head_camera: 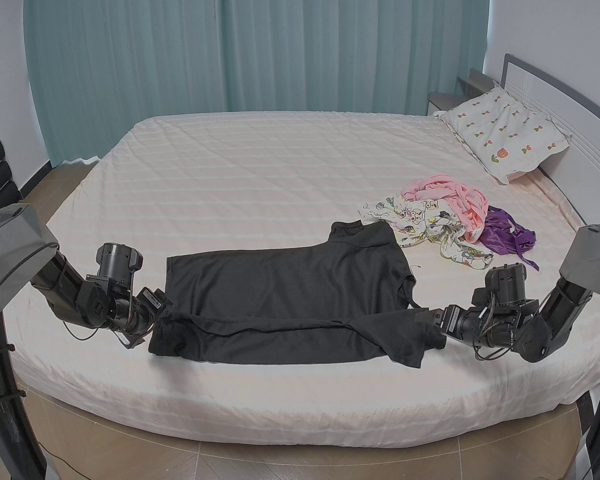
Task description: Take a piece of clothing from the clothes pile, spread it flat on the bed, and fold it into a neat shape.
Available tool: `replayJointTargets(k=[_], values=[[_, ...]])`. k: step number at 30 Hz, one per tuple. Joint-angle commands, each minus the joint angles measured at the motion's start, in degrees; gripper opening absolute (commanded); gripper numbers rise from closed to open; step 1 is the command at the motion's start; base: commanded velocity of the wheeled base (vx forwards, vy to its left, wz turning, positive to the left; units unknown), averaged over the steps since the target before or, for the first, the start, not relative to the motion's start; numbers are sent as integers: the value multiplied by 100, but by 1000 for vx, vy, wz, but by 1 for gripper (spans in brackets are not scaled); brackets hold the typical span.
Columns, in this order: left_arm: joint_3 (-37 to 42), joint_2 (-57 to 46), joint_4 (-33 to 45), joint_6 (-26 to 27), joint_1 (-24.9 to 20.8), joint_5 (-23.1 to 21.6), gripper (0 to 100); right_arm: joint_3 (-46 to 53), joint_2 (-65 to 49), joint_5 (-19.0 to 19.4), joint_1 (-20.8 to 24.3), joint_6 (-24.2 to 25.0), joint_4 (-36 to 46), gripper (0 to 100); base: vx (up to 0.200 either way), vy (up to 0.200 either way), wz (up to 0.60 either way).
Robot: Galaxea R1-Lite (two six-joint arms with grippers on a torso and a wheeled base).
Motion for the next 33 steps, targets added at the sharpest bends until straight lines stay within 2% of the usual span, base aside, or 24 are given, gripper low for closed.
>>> replayJointTargets(k=[1,9,20,21,30,33], values=[[-313,153,15,17,25,-5,100,-555,503,6,-76,22,-3,100,0,0,0],[-551,601,-3,597,16,-14,100,-1232,1101,6,-76,22,23,100,0,0,0],[-1474,1269,68,579,-1,-5,100,-1557,1303,6,-137,22,-29,100,0,0,0],[-1509,1295,76,579,-1,-5,0,-1557,1294,6,-137,22,-38,100,0,0,0],[-1544,1322,68,518,25,91,0,-1636,1408,6,-137,-39,-144,100,0,0,0],[-1553,1269,68,289,34,162,0,-1698,1487,-12,-120,-101,-152,100,0,0,0]])
